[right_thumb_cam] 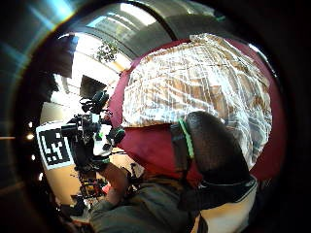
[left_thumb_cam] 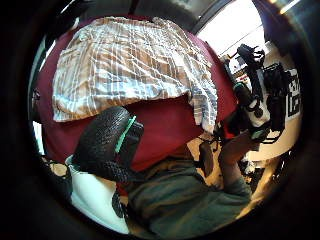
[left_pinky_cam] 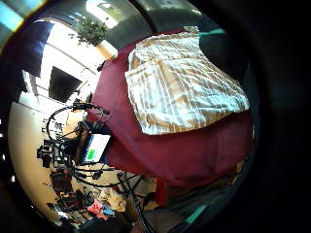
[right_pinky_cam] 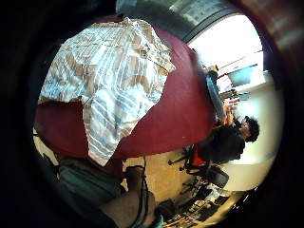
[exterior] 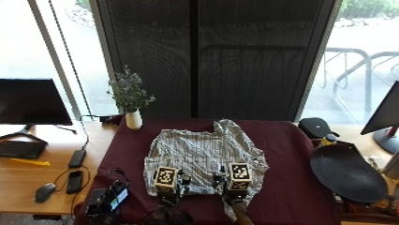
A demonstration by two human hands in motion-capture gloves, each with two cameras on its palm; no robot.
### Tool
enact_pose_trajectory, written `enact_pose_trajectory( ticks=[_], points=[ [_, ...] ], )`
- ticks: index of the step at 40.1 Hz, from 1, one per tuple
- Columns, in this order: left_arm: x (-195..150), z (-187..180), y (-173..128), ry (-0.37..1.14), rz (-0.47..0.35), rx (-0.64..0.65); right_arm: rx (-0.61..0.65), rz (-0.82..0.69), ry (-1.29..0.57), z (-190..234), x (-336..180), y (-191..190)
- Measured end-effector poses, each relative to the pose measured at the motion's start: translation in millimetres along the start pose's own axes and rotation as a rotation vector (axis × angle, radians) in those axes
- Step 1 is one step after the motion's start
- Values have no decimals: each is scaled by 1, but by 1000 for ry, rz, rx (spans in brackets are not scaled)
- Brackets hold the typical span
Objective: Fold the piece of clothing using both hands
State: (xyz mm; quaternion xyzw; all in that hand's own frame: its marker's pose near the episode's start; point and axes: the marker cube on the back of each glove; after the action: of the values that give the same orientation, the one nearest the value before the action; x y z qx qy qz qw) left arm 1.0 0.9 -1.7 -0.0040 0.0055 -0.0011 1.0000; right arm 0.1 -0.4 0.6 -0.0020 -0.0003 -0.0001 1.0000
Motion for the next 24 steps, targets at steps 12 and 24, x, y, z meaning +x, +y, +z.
enact_pose_trajectory(
  ticks=[12, 24],
  points=[
    [-4, 3, -6, 24, 11, -78, -35, -18, 15, 8, 3, -12],
    [-13, 3, -6, 38, 4, -130, -21, 1, -4, -3, 20, -8]
  ],
)
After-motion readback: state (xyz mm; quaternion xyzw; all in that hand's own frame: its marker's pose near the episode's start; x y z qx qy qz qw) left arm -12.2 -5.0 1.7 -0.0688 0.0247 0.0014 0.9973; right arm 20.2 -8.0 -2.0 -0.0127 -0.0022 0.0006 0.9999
